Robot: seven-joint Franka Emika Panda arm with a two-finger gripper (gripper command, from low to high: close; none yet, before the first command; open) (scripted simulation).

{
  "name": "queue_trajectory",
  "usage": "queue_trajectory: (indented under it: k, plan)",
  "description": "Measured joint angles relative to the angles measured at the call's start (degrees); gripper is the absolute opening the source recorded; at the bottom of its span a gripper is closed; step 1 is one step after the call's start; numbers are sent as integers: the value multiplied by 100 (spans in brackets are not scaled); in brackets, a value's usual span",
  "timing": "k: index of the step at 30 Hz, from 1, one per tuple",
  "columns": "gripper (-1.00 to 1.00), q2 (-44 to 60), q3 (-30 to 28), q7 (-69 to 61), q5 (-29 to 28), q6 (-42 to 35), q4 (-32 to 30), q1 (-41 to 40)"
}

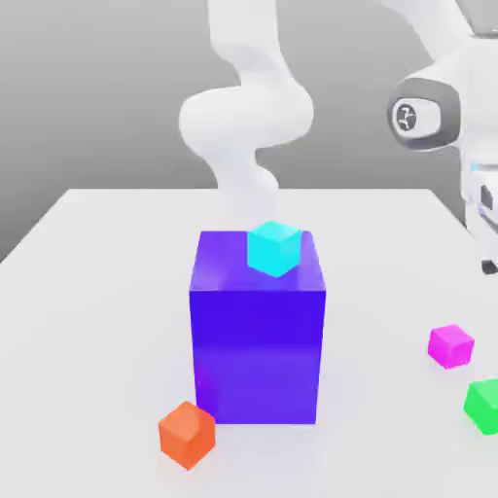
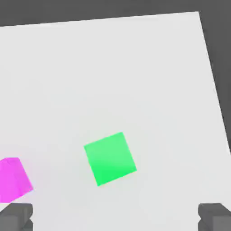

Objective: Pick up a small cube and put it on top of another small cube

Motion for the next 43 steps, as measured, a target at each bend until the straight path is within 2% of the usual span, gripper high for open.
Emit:
queue_trajectory:
  k: [5, 10, 11, 18, 24, 35, 39, 40, 43]
  plan:
    - [0, 844, 74, -230, -804, 508, -316, 478]
    - [0, 1861, -435, 94, -1359, 1300, -162, 906]
    - [-100, 2045, -523, 133, -1405, 1448, -127, 985]
    - [-100, 2080, -539, 149, -1428, 1466, -120, 997]
    - [-100, 994, -145, -272, -865, 599, -332, 726]
    - [-100, 1152, -546, -438, -578, -836, 1265, 163]
    - [-100, 1813, -637, -380, -650, -366, 1455, 138]
    - [100, 2000, -657, -362, -674, -195, 1471, 150]
    - [100, 2000, -657, -362, -674, -195, 1471, 150]
